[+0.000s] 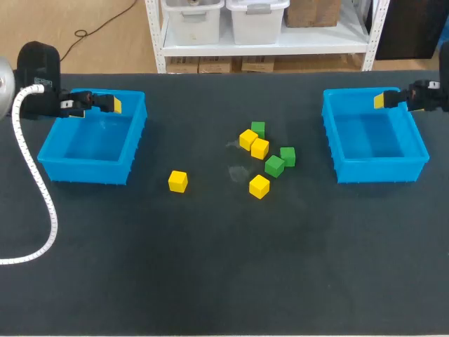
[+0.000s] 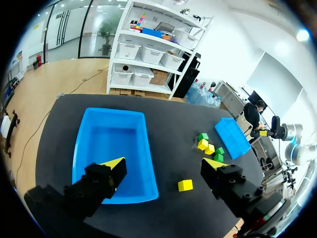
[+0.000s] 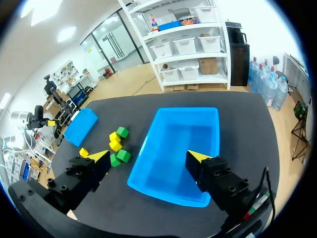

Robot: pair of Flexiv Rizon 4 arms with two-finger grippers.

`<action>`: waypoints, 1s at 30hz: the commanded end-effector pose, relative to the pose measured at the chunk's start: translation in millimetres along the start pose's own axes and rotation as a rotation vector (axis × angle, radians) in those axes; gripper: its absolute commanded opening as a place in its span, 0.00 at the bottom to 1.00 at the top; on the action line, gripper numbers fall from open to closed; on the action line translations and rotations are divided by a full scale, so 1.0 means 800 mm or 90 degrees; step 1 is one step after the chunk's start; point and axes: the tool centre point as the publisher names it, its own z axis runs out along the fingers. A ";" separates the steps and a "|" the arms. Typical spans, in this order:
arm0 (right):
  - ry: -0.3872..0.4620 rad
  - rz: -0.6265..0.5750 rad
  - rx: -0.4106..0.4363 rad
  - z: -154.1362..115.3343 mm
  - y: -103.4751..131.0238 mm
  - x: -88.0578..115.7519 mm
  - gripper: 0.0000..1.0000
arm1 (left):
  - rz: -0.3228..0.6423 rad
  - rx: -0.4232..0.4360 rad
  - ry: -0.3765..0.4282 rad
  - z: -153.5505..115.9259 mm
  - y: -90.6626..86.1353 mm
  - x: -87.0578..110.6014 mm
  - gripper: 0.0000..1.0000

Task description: Put the green cubes in the right bin and the yellow cubes in the left bin.

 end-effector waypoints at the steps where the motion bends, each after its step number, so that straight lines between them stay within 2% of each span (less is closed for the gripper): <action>1: 0.000 0.000 0.000 -0.001 0.000 0.000 1.00 | 0.002 0.010 -0.005 0.000 0.004 0.002 1.00; 23: 0.000 0.000 0.000 -0.001 0.000 0.000 1.00 | 0.002 0.010 -0.005 0.000 0.004 0.002 1.00; 25: 0.033 -0.023 -0.008 0.016 0.013 -0.013 1.00 | 0.002 0.010 -0.005 0.000 0.004 0.002 1.00; 30: 0.068 -0.117 -0.023 0.040 0.047 -0.035 1.00 | 0.002 0.010 -0.005 0.000 0.004 0.002 1.00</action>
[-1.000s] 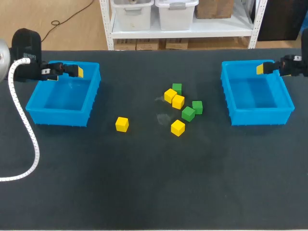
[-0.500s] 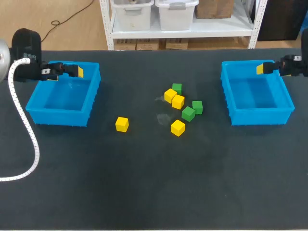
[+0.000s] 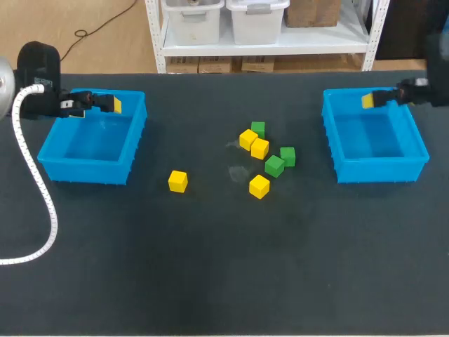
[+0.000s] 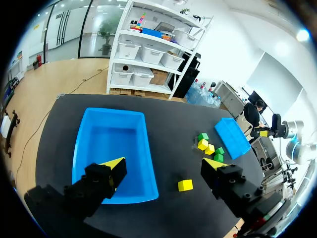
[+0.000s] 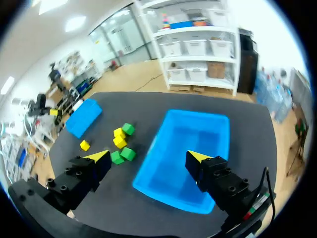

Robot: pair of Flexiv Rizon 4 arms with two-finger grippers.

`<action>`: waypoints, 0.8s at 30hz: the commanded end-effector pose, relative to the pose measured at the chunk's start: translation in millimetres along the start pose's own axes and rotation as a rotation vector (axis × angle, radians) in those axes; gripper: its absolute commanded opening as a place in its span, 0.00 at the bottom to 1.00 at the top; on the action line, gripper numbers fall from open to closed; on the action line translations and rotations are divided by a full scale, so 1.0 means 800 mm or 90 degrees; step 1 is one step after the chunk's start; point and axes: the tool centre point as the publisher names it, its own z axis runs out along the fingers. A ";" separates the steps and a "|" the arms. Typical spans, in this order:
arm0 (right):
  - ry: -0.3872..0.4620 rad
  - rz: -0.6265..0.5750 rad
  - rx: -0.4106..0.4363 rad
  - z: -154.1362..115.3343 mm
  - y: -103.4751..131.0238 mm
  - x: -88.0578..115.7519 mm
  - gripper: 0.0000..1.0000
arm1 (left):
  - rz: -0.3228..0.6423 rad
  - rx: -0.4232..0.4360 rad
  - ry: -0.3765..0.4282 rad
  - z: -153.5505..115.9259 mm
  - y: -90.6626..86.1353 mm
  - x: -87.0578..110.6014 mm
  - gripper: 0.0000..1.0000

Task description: Put the green cubes in the right bin and the yellow cubes in the left bin.

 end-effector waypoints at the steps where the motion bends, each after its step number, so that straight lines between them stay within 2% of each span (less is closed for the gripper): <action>1: 0.042 -0.049 -0.019 0.029 0.016 -0.032 1.00 | 0.002 0.010 -0.005 0.000 0.004 0.002 1.00; 9: 0.105 -0.175 -0.008 0.051 0.044 -0.037 1.00 | 0.002 0.010 -0.005 0.000 0.004 0.002 1.00; 17: 0.196 -0.346 -0.003 0.079 0.080 -0.016 1.00 | 0.002 0.010 -0.005 0.000 0.004 0.002 1.00; 24: 0.238 -0.403 0.008 0.100 0.087 0.006 1.00 | 0.002 0.010 -0.005 0.000 0.004 0.002 1.00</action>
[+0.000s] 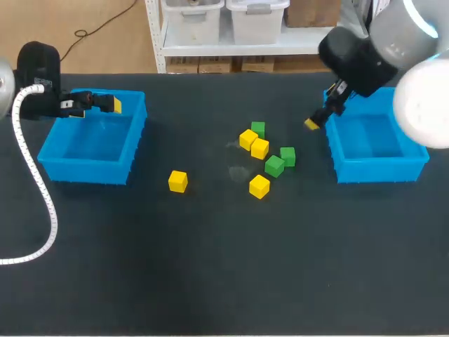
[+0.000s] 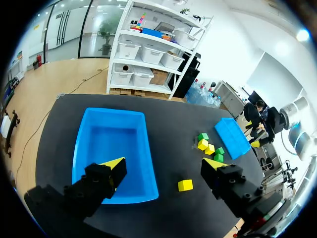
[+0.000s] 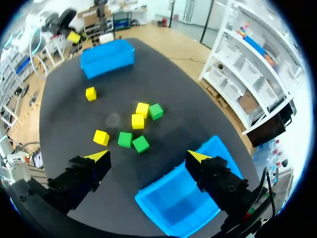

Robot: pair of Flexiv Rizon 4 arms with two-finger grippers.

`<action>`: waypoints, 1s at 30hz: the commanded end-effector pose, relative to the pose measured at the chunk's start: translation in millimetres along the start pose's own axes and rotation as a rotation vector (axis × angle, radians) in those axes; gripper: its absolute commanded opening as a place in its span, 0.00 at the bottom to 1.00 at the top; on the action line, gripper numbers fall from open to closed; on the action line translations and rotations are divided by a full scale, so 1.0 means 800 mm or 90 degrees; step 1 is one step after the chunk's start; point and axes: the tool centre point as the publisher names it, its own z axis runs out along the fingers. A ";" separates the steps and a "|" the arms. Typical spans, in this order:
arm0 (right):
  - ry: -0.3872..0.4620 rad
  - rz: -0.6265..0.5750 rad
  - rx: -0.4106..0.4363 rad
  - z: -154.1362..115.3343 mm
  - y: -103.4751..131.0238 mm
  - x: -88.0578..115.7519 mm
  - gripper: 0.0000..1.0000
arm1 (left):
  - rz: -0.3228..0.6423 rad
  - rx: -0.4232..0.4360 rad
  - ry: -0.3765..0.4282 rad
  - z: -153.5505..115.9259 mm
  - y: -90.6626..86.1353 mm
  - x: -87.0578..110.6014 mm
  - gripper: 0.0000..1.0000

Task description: Put the green cubes in the right bin and the yellow cubes in the left bin.

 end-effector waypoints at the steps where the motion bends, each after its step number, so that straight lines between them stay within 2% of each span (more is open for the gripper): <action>1: 0.022 -0.008 0.005 0.016 0.008 -0.001 1.00 | 0.002 0.010 -0.005 0.000 0.004 0.002 1.00; 11: 0.075 -0.023 -0.020 0.061 0.025 0.020 1.00 | 0.002 0.010 -0.005 0.000 0.004 0.002 1.00; 19: 0.120 -0.041 0.002 0.088 0.033 0.027 1.00 | 0.002 0.010 -0.005 0.000 0.004 0.002 1.00; 28: 0.102 -0.026 0.012 0.087 0.026 0.025 1.00 | 0.002 0.010 -0.005 0.000 0.004 0.002 1.00; 30: 0.106 -0.030 0.039 0.081 0.023 0.023 1.00 | 0.002 0.010 -0.005 0.000 0.004 0.002 1.00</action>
